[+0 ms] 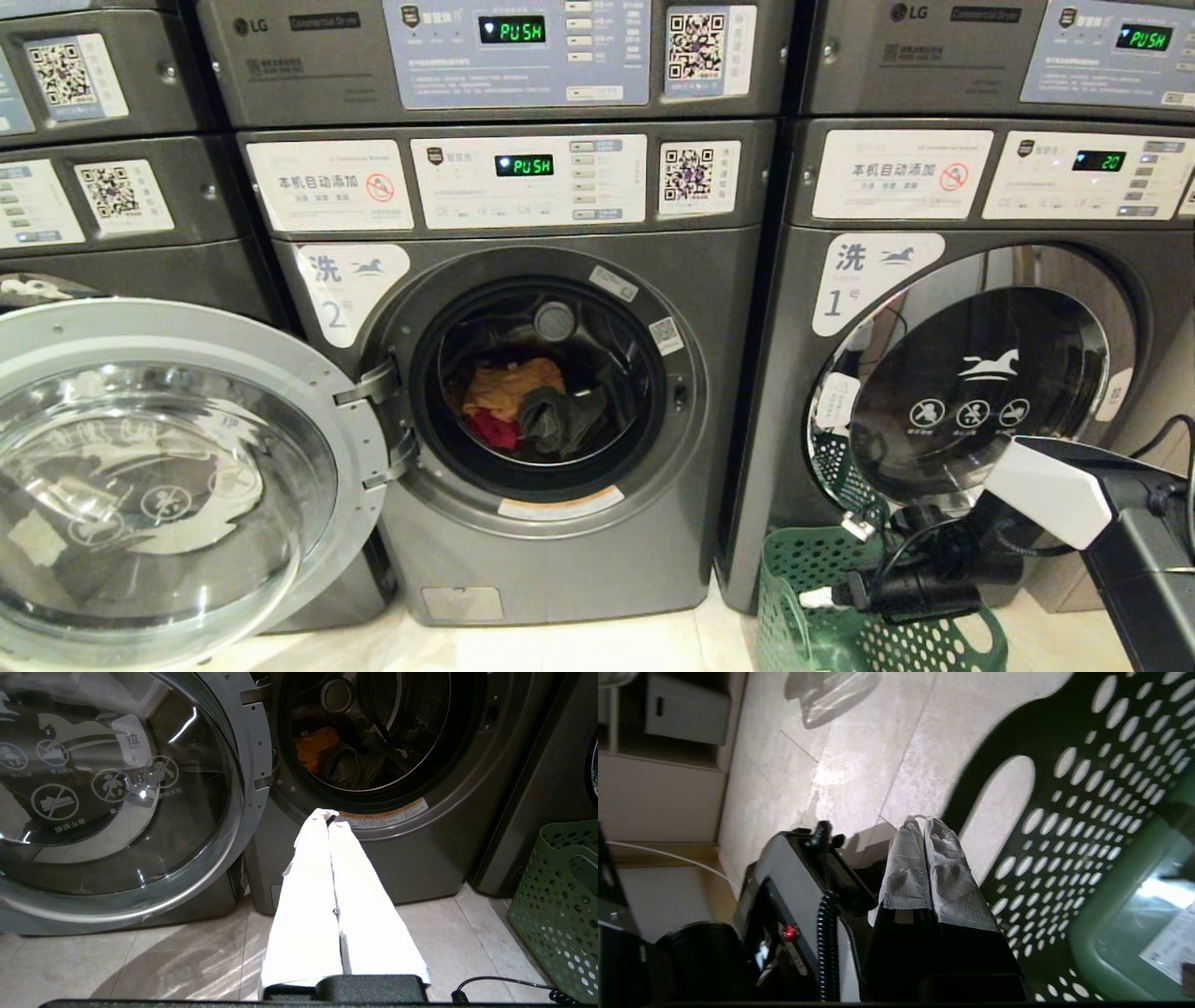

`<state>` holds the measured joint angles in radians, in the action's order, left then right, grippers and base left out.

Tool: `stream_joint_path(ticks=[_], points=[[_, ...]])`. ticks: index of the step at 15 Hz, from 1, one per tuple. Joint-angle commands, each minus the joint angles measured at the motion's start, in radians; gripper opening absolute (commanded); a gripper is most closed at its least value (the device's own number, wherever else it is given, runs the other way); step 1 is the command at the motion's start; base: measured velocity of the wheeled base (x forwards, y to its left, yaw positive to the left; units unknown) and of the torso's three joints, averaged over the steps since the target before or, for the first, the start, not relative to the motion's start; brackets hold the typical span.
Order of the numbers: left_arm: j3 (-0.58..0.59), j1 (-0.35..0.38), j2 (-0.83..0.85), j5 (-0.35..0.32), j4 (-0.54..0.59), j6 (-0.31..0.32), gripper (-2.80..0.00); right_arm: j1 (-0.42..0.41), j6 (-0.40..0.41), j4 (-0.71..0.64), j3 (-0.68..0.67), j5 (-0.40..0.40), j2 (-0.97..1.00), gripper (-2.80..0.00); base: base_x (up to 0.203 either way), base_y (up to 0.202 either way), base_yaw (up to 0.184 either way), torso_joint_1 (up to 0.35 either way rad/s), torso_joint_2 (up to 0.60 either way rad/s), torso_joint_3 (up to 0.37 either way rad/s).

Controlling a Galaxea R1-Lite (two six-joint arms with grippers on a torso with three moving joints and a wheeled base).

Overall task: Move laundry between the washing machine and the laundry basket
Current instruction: Pick a cloth and place it into the basket

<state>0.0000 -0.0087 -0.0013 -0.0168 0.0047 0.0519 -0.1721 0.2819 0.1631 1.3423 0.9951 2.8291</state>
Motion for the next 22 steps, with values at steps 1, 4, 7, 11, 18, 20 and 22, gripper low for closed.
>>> stream_joint_path(ticks=[1, 4, 7, 11, 18, 20, 22], points=[[0.0, 0.0, 0.001, 0.0, 0.0, 0.0, -2.8, 0.001, 0.002, -0.042, 0.025, 0.052, -0.001, -2.8, 0.0, 0.0, 0.0, 0.0, 0.0, 0.0], [0.0, 0.0, 0.001, 0.0, 0.0, 0.0, -2.8, 0.0, 0.0, -0.126, 0.055, 0.067, 0.004, -2.8, 0.0, 0.0, 0.0, 0.0, 0.0, 0.0], [0.0, 0.0, 0.001, 0.0, 0.0, 0.0, -2.8, -0.065, -0.003, -0.127, 0.036, 0.056, -0.076, -2.8, 0.0, 0.0, 0.0, 0.0, 0.0, 0.0], [0.0, 0.0, 0.001, 0.0, 0.0, 0.0, -2.8, -0.241, -0.003, -0.156, 0.006, -0.118, -0.274, -2.8, 0.0, 0.0, 0.0, 0.0, 0.0, 0.0], [0.0, 0.0, 0.001, 0.0, 0.0, 0.0, -2.8, -0.427, 0.078, -0.324, -0.147, -0.448, -0.488, -2.8, 0.0, 0.0, 0.0, 0.0, 0.0, 0.0], [0.0, 0.0, 0.001, 0.0, 0.0, 0.0, -2.8, -0.442, 0.081, -0.323, -0.137, -0.451, -0.469, -2.8, 0.0, 0.0, 0.0, 0.0, 0.0, 0.0], [0.0, 0.0, 0.001, 0.0, 0.0, 0.0, -2.8, -0.449, 0.09, -0.311, -0.117, -0.495, -0.438, 0.0, 0.0, 0.0, 0.0, 0.0, 0.0, 0.0]])
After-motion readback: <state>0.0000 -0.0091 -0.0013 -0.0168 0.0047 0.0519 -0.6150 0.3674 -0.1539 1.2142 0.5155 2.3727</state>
